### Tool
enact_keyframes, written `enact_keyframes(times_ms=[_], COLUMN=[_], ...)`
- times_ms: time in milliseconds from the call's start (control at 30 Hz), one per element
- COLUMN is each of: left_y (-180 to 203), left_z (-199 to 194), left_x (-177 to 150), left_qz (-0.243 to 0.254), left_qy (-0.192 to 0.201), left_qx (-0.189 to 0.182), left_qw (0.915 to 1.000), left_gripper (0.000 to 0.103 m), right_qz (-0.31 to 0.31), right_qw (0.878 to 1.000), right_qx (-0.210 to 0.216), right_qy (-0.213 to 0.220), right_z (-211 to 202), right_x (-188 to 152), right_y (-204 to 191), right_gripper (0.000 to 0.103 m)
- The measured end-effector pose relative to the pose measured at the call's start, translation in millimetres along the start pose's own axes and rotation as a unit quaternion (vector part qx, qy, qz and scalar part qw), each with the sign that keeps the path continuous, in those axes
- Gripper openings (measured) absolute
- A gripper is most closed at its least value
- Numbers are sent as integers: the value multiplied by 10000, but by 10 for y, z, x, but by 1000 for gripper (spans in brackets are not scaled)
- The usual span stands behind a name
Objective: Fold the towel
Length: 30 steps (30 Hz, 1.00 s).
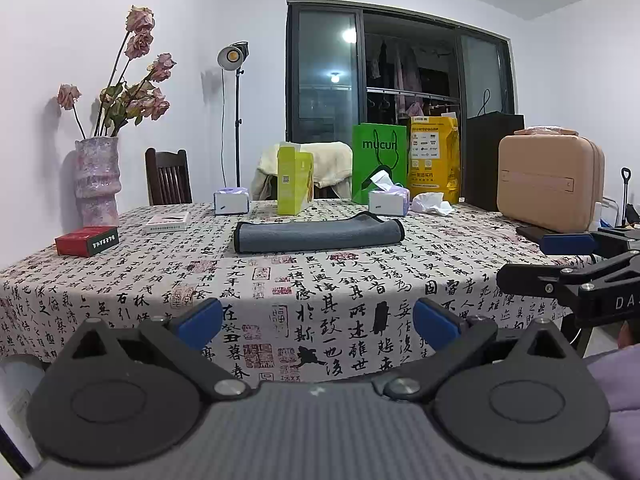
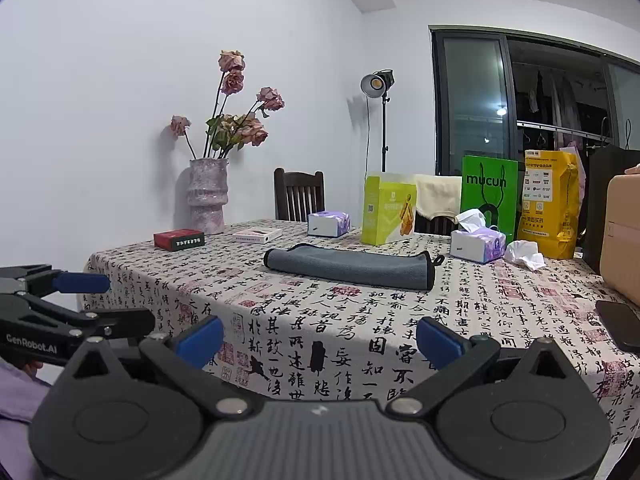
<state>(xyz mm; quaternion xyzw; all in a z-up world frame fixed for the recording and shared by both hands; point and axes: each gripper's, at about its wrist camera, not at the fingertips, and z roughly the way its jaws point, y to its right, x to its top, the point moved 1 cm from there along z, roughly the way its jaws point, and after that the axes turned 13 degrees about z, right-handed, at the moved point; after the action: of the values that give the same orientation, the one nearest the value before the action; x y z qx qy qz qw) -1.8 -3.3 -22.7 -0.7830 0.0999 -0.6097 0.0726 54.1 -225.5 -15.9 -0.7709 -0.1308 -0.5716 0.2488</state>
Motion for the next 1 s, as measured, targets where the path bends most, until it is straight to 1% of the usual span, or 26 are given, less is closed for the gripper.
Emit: enact_keyframes(times_ms=[1000], left_y=[5], left_z=[18], left_x=[8], left_qz=[40], left_qy=[-35], left_qx=[-37], left_qw=[10000], left_gripper=[103], right_qz=[-19], right_qw=[10000], right_qx=[5], right_qy=[-22], right_z=[32], right_x=[-5], right_y=[-9], right_gripper=[103])
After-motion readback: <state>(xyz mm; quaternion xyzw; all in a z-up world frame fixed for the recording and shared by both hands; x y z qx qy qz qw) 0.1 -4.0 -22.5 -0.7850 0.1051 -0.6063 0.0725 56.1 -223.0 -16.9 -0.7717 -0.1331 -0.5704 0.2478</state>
